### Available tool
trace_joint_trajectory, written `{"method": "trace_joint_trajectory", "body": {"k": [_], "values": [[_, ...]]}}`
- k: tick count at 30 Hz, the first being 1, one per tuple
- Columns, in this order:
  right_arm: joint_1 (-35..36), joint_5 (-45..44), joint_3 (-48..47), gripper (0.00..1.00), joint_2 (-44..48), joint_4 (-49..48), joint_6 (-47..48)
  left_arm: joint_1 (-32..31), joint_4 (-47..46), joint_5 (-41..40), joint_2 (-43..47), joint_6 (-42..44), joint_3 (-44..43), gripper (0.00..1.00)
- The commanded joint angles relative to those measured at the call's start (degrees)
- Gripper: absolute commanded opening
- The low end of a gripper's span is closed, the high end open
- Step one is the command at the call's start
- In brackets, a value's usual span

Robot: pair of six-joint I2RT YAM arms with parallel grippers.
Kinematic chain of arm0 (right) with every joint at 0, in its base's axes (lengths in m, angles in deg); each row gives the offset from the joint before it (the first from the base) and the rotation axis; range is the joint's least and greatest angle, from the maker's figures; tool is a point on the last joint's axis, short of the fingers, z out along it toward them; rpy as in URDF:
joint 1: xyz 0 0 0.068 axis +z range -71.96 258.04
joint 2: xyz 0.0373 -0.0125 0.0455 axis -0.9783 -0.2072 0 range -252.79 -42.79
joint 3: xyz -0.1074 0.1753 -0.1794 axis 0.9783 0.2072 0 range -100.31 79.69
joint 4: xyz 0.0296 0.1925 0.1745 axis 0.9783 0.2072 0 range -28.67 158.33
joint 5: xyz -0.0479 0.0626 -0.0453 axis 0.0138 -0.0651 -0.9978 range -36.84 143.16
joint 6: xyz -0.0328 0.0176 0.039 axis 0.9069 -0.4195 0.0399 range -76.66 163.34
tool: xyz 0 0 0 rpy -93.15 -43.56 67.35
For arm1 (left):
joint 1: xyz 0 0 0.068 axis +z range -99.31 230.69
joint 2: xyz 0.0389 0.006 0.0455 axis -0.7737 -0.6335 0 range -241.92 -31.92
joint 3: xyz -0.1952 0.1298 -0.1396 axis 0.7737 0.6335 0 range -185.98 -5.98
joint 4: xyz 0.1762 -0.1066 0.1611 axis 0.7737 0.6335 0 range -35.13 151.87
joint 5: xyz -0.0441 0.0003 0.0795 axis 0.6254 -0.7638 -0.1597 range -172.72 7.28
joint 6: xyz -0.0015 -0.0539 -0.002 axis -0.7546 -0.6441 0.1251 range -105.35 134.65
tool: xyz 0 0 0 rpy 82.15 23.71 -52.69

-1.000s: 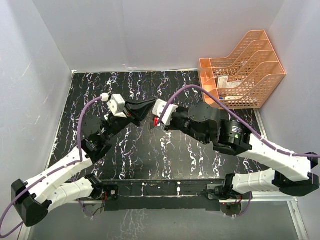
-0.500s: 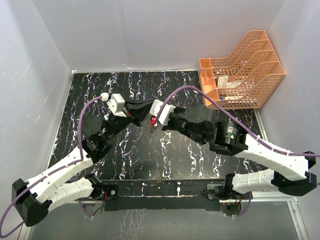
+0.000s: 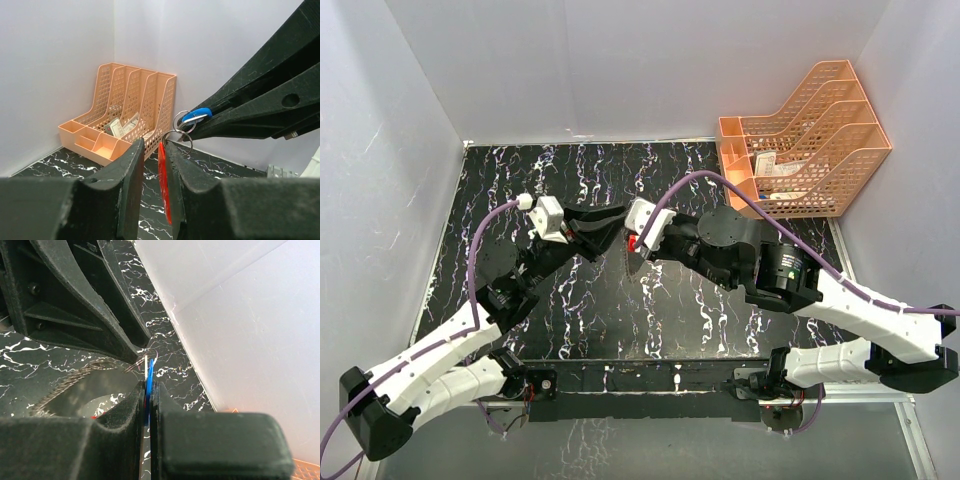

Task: Remove the keys from the keyring

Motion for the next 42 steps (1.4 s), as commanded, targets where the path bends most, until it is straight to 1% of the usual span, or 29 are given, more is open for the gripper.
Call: {"method": "trace_joint_trajectory", "body": {"k": [1, 11, 18, 26, 27, 29, 30, 32, 34, 37, 40, 42], "values": [[0.34, 0.24, -0.76, 0.0, 1.78, -4.71, 0.05, 0.35, -3.32, 1.57, 0.16, -0.31, -0.79, 0.23], [0.31, 2.31, -0.93, 0.0, 1.21, -4.12, -0.34, 0.35, -7.08, 1.94, -2.84, -0.41, -1.8, 0.25], [0.34, 2.14, -0.7, 0.0, 1.3, -4.01, -0.47, 0.35, -8.6, 6.49, -3.57, -0.2, -2.01, 0.37], [0.34, 3.23, -0.56, 0.0, 1.36, -3.98, -0.93, 0.35, -15.38, 7.77, -3.07, -1.02, 0.34, 0.41], [0.34, 3.45, -0.62, 0.0, 1.23, -3.82, -1.06, 0.35, -15.46, 7.63, -3.35, -0.95, 0.03, 0.4], [0.34, 3.83, -0.54, 0.0, 1.16, -3.74, -1.24, 0.34, -15.21, 6.94, -4.21, -0.91, -0.83, 0.21], [0.34, 4.0, -0.46, 0.0, 1.21, -3.81, -1.29, 0.3, -15.21, 6.55, -4.81, -0.93, -1.21, 0.13], [0.33, 4.19, -0.25, 0.0, 1.24, -4.01, -1.41, 0.35, -15.74, 6.97, -6.14, -1.33, -1.92, 0.04], [0.34, 4.1, -0.15, 0.0, 1.21, -4.04, -1.4, 0.32, -17.22, 9.15, -7.64, -1.99, -2.27, 0.01], [0.34, 3.67, -0.14, 0.0, 1.5, -4.05, -1.47, 0.35, -19.04, 11.45, -8.76, -2.64, -2.17, 0.0], [0.34, 3.31, 0.01, 0.0, 2.02, -4.11, -1.63, 0.35, -16.84, 11.17, -8.38, -1.7, -2.42, 0.0], [0.34, 2.71, 0.16, 0.0, 2.62, -4.23, -1.63, 0.31, -12.55, 9.5, -7.62, -0.23, -3.15, 0.0]]}}
